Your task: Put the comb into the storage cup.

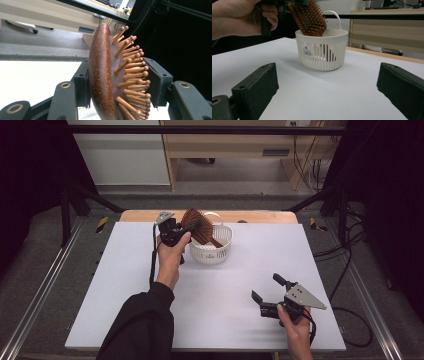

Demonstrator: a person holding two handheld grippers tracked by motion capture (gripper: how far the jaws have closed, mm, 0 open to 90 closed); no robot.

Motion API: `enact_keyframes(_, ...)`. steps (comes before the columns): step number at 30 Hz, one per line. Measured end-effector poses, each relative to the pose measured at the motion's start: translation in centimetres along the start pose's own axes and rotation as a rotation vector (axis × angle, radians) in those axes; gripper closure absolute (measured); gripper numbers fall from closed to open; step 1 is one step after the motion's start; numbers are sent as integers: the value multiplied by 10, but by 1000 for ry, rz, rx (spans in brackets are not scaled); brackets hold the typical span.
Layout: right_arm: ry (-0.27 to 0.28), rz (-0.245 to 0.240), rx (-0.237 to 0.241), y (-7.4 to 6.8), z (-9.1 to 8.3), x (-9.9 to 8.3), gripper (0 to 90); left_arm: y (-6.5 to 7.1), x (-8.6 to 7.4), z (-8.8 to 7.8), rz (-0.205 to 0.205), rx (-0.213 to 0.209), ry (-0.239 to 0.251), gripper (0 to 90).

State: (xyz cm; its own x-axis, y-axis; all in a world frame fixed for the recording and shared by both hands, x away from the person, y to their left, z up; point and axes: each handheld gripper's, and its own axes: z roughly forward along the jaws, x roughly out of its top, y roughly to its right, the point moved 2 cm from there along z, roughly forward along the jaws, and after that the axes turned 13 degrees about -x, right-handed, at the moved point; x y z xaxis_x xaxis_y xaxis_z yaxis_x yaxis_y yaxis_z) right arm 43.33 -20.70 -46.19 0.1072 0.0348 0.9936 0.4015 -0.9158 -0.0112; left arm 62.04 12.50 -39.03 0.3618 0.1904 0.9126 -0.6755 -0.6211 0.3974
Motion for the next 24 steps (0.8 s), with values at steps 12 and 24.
enact_keyframes(12, -3, -2, 4, -1, 0, 0, 38, -1, -1, -2, -1, -3, -1, 456)
enact_keyframes(24, -7, -5, 7, -1, 0, 0, 37, -4, -3, -5, -8, -1, -2, 452)
